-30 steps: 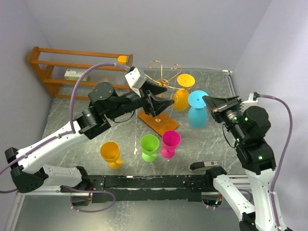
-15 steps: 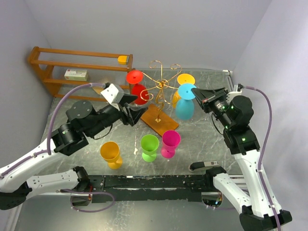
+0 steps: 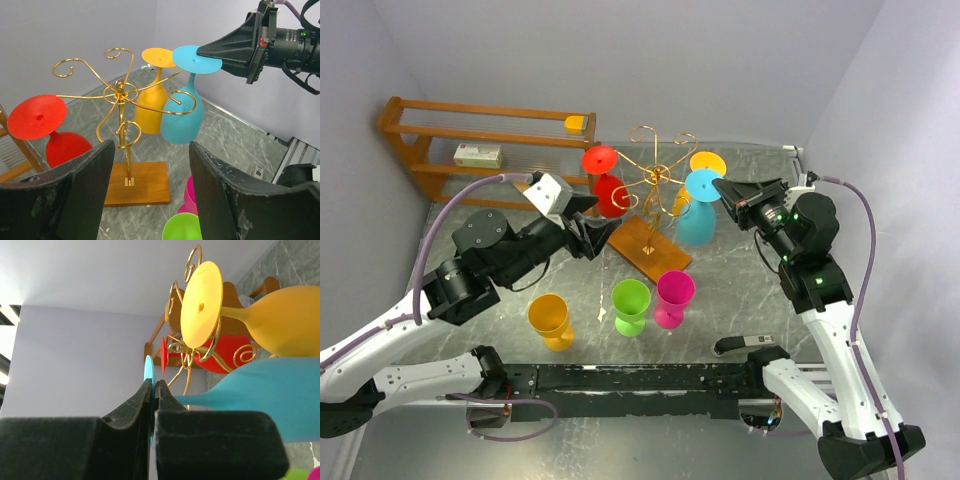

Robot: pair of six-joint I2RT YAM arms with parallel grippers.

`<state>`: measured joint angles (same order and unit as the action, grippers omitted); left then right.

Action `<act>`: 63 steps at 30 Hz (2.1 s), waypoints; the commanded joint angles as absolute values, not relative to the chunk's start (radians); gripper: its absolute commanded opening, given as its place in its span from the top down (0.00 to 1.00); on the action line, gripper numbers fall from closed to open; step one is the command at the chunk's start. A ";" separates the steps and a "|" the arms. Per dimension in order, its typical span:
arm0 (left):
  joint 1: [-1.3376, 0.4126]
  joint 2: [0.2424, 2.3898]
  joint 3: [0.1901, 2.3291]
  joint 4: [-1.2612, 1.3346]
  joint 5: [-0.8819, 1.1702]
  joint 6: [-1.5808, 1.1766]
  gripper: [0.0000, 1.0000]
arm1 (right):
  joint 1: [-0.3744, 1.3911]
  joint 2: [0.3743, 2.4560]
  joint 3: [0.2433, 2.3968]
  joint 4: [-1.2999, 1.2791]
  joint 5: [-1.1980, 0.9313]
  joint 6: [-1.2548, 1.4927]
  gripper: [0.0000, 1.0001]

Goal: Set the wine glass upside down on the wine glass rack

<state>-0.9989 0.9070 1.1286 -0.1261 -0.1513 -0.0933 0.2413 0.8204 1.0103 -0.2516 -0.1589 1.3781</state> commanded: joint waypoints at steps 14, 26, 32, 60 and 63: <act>-1.006 0.925 1.139 -0.136 -0.204 -0.084 0.28 | 0.469 0.875 1.023 -0.193 0.039 1.334 1.00; -1.006 0.933 1.159 -0.150 -0.202 -0.098 0.28 | 0.518 0.910 1.006 -0.085 -0.016 1.300 1.00; -1.005 0.933 1.171 -0.150 -0.195 -0.099 0.28 | 0.517 0.949 1.029 -0.064 -0.133 1.261 1.00; -1.005 0.929 1.196 -0.187 -0.196 -0.095 0.28 | 0.518 0.828 1.028 -0.286 -0.045 1.232 1.00; -1.005 0.930 1.202 -0.203 -0.181 -0.097 0.28 | 0.518 0.823 1.039 -0.303 -0.008 1.217 1.00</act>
<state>-0.9989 0.9352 1.1645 -0.1730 -0.1913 -0.0940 0.5129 0.8455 1.0096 -0.2768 -0.0776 1.2469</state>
